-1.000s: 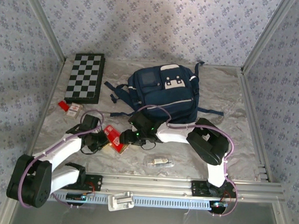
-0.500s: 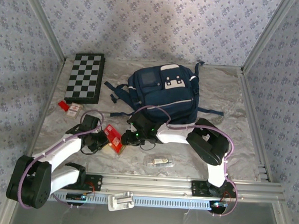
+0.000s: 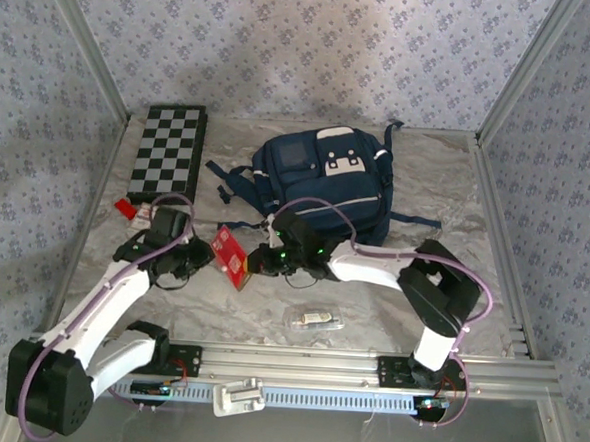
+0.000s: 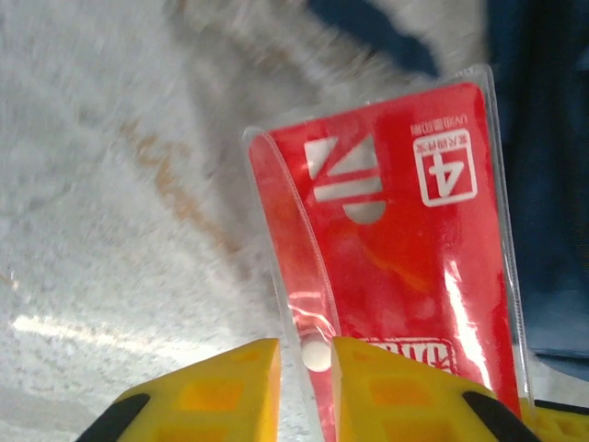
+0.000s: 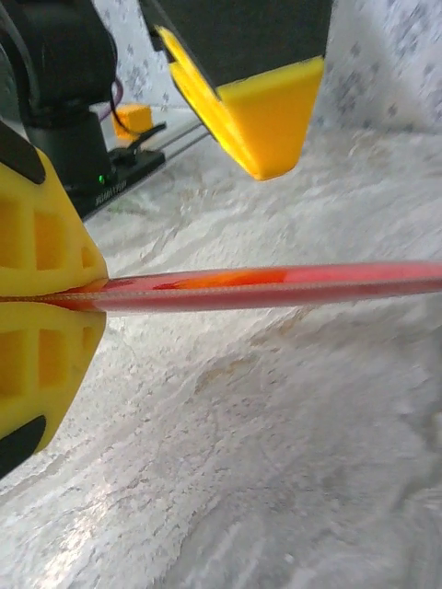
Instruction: Pack the student bag
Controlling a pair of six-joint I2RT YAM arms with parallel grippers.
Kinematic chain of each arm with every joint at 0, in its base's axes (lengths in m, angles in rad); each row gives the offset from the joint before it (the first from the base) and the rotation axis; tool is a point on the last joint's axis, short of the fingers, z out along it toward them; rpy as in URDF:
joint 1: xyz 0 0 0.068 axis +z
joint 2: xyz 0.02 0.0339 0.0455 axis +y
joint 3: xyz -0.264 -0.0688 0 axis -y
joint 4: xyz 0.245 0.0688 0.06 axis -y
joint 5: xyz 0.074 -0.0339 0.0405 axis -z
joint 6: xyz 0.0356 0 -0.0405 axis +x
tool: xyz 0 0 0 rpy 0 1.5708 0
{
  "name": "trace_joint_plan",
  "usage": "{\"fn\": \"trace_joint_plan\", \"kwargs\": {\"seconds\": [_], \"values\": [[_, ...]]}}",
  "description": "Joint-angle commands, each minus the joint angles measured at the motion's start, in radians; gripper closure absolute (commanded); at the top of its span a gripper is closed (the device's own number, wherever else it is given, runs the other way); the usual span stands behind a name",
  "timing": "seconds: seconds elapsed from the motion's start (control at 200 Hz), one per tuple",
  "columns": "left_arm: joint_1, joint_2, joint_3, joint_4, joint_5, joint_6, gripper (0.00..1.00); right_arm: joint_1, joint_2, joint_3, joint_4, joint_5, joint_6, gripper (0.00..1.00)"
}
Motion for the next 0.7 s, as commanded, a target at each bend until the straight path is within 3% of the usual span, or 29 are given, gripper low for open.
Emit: {"fn": "trace_joint_plan", "kwargs": {"seconds": [0.0, 0.12, 0.22, 0.565, 0.695], "values": [[0.005, -0.014, 0.105, -0.065, -0.048, 0.075, 0.75, -0.031, -0.137, -0.001, -0.095, 0.035, -0.059, 0.99], [-0.035, 0.034, 0.204, -0.025, -0.056, 0.151, 0.67, -0.103, -0.249, -0.01, -0.221, 0.06, -0.091, 0.99], [-0.132, 0.11, 0.293, 0.004, -0.133, 0.253, 0.62, -0.18, -0.354, -0.038, -0.3, 0.068, -0.114, 0.99], [-0.462, 0.43, 0.475, 0.261, -0.271, 0.772, 0.5, -0.511, -0.709, -0.121, -0.604, 0.055, -0.149, 0.99], [-0.499, 0.553, 0.525, 0.335, -0.256, 0.89, 0.41, -0.623, -0.787, -0.14, -0.713, 0.05, -0.173, 0.99]]}}
